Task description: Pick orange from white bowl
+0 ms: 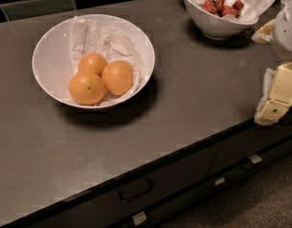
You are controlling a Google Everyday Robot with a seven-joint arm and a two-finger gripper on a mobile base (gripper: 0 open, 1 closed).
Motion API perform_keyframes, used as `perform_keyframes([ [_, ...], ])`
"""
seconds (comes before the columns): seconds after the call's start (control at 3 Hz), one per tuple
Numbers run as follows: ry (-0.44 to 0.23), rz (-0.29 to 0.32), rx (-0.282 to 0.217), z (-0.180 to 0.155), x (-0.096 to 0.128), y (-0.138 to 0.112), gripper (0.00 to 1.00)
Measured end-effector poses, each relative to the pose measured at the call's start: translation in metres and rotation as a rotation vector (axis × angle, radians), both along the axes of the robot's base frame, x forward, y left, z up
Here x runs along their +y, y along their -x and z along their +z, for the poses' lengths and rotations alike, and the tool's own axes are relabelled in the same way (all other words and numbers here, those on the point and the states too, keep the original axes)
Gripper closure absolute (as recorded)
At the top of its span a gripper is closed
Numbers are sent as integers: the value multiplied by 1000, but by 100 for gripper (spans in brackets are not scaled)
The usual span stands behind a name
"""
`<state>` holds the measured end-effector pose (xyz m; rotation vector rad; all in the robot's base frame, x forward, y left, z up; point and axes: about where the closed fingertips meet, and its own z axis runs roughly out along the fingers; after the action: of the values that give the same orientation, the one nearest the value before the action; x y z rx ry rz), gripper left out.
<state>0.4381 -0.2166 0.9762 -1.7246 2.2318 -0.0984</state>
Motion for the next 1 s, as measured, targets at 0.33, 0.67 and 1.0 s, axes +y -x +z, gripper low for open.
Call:
perform_keyframes([
  [0.33, 0, 0, 0, 0, 0, 0, 0],
  [0.67, 10, 22, -20, 6, 9, -4, 0],
  [1.0, 25, 95, -70, 22, 36, -14, 0],
])
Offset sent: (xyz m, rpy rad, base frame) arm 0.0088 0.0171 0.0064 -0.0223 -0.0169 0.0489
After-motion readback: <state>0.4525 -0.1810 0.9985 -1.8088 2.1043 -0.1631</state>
